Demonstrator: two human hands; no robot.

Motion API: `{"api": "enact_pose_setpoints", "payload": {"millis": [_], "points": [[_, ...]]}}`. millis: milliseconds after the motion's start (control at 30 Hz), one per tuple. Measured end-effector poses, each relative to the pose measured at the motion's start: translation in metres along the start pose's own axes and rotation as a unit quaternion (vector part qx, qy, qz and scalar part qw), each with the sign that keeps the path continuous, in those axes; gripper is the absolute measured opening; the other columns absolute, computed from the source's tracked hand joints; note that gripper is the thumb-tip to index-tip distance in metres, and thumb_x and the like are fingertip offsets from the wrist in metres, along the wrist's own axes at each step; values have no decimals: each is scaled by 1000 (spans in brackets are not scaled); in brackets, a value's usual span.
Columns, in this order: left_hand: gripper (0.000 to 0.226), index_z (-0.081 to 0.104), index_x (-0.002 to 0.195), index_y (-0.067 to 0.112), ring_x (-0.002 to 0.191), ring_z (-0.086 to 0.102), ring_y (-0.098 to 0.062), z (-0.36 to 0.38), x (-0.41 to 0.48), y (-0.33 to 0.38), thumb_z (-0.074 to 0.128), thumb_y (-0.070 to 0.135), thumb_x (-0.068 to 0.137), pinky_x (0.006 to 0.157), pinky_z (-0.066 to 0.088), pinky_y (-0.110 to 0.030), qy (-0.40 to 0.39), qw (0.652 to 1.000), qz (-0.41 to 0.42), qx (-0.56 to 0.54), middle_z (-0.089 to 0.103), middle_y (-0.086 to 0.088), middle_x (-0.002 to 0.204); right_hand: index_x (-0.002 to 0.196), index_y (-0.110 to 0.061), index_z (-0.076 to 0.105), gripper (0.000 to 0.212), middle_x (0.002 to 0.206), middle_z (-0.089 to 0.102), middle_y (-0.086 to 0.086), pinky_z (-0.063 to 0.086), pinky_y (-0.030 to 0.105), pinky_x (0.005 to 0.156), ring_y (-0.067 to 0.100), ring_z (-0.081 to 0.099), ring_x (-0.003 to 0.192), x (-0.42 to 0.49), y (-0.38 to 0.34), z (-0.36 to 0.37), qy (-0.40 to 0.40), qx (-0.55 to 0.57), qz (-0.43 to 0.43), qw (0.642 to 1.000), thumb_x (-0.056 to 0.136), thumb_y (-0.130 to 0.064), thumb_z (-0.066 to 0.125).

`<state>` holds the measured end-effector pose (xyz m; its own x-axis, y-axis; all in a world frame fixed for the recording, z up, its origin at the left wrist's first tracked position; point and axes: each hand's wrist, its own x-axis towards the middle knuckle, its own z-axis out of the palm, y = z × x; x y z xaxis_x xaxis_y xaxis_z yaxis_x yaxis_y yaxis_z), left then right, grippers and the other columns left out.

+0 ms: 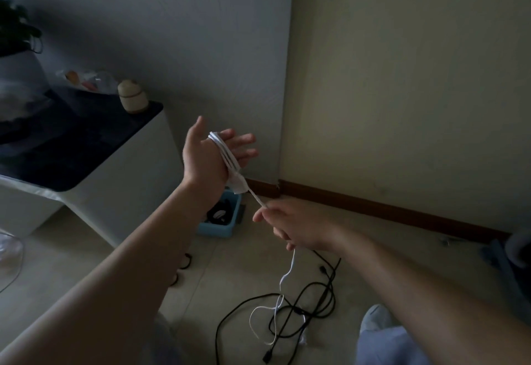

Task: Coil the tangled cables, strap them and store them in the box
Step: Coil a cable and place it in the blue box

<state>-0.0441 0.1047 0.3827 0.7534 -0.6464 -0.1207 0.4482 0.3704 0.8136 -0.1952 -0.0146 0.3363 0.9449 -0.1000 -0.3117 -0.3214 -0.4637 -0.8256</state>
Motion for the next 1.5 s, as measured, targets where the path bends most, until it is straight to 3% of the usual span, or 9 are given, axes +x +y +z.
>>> {"api": "enact_pose_setpoints", "payload": {"millis": [67,200,400,567,800,1000,1167,1333,1500], "points": [[51,49,99,6,75,67,-35,2,3,-7,28,52,102,82,47,-42,12,997,7,74,71,-20,95,103,-31,69,27,63,61,-18,48,37,65,1,53,57,-2,-7,1,76,-35,-60,995,106,-36,43],[45,47,99,7,65,62,-30,11,3,-18,25,45,105,56,49,-27,-6,986,-3,166,66,-19,88,95,-22,77,23,80,73,0,47,37,71,14,66,74,-4,-14,-6,188,-49,-129,972,100,-32,56],[49,52,87,6,52,57,-14,26,-12,-45,23,41,106,50,46,-23,-80,967,-29,241,58,-6,66,82,-19,78,7,74,75,-9,48,16,62,2,69,69,-6,-18,-27,251,23,-191,949,87,-22,78],[67,55,80,0,41,50,-20,40,-27,-51,23,57,93,41,39,-25,-182,932,-74,304,52,-16,59,73,-21,69,19,62,71,-3,49,20,53,6,64,53,-9,-13,-52,302,48,-191,933,75,-22,88],[47,57,91,-3,46,38,-22,41,-28,-48,26,27,109,42,31,-28,-182,928,-52,322,43,-12,60,78,-16,67,17,61,54,-8,38,19,55,5,45,56,-5,8,-77,370,62,-162,913,82,-22,83],[39,53,82,8,43,28,-14,43,-28,-49,33,27,108,40,23,-20,-189,940,-100,266,32,-2,52,75,-21,65,23,60,52,-13,37,22,54,4,43,56,2,27,-80,302,62,-101,946,95,-31,68],[36,46,81,13,35,26,-5,42,-24,-38,31,33,106,37,24,-17,-178,970,-150,76,29,7,48,72,-13,56,43,47,43,-11,34,27,48,7,37,40,13,37,-69,155,112,-13,981,107,-32,43],[39,49,84,14,45,40,-8,34,-17,-27,30,41,104,49,37,-20,-145,978,-123,-82,40,5,56,73,-14,57,44,48,49,-10,43,26,54,11,48,42,17,30,-48,100,91,10,991,107,-33,37],[51,57,86,13,67,49,-14,21,-5,-18,34,57,100,71,39,-27,-46,991,-71,-103,48,-1,77,90,-18,57,26,56,56,-8,51,31,64,17,62,51,10,22,-33,42,110,13,993,106,-34,44]]}}
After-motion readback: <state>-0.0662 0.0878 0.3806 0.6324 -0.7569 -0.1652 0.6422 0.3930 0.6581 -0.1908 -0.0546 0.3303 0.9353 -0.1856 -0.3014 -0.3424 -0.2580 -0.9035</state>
